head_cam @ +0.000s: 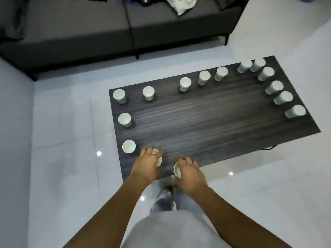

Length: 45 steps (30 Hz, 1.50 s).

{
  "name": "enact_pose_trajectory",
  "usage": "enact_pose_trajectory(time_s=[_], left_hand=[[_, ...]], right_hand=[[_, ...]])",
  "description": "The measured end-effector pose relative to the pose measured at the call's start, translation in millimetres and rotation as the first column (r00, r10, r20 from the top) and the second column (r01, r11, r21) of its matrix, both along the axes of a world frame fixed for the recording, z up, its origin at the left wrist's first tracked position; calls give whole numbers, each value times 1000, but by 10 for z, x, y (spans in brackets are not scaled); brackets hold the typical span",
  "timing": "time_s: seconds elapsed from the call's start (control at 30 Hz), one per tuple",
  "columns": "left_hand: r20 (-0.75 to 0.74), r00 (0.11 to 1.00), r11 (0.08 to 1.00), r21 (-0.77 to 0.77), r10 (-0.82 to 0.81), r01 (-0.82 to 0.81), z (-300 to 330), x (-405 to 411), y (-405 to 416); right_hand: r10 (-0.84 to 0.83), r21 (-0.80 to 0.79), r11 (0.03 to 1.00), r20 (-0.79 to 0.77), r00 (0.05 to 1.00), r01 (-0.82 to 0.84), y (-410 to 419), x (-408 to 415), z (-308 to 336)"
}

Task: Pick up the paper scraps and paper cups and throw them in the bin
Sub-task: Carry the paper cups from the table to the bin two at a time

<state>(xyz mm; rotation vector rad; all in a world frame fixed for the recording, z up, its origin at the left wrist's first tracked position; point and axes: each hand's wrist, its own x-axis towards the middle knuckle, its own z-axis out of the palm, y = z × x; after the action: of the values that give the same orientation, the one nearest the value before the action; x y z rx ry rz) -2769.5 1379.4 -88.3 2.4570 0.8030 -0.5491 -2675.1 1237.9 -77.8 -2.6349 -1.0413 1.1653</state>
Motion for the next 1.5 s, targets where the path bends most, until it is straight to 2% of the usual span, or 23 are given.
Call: enact_pose_trajectory(time_s=[0.23,0.4,0.6,0.8,1.07,1.3,1.5], left_hand=[[7,928,928,-5,-373,373,481,723,-515],[51,751,752,8,-658,659,691,1472,-1320],[82,501,505,33,-861,862,867,2094,-2551],[90,333,339,74,-939,938,982,2571,-4085],[117,232,241,72,-966,968,1117,3027,-6295],[136,95,105,71,-986,992,1195,3511,-7930],[116,-23,-15,68,-993,998,1124,4211,-9244]], right_hand=[[-379,72,924,27,925,376,-818,293,456],[-663,132,747,71,745,652,-1739,538,725],[-855,182,519,91,511,836,-2969,643,874],[-940,201,341,85,331,918,-4376,722,864],[-979,220,199,81,185,955,-6401,977,878],[-996,225,6,87,-14,974,-7981,1144,860],[-989,229,-93,93,-117,969,-9111,1700,795]])
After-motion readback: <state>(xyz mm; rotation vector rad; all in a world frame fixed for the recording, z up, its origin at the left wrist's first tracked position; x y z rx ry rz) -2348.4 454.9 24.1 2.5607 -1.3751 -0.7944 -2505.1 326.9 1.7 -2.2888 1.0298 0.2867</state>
